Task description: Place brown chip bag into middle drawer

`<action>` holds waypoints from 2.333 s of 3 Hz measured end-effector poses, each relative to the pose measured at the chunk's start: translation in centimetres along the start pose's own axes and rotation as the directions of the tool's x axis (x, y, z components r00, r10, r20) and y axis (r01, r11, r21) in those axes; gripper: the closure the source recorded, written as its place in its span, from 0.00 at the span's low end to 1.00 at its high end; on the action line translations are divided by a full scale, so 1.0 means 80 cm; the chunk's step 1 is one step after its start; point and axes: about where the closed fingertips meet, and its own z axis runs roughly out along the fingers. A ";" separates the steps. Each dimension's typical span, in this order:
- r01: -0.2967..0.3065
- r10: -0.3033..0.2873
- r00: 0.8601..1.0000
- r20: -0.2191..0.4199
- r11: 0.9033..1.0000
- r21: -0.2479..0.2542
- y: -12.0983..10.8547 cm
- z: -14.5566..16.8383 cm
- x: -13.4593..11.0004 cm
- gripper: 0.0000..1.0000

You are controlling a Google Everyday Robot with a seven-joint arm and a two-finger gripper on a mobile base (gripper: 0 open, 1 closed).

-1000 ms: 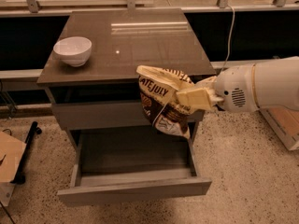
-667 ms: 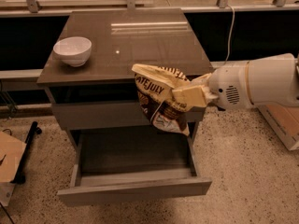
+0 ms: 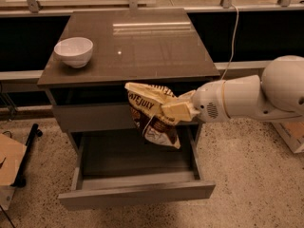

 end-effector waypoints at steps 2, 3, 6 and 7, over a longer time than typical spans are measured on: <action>-0.128 0.128 0.992 -0.014 0.991 -0.042 -0.028 0.073 0.105 1.00; -0.216 0.215 0.976 -0.034 0.975 -0.041 -0.051 0.106 0.174 1.00; -0.363 0.363 0.929 -0.079 0.932 0.006 -0.107 0.152 0.290 0.83; -0.363 0.362 0.929 -0.080 0.932 0.002 -0.106 0.154 0.289 0.59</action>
Offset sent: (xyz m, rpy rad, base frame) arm 0.0109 -0.0007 -0.1791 0.0969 0.2157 -0.0650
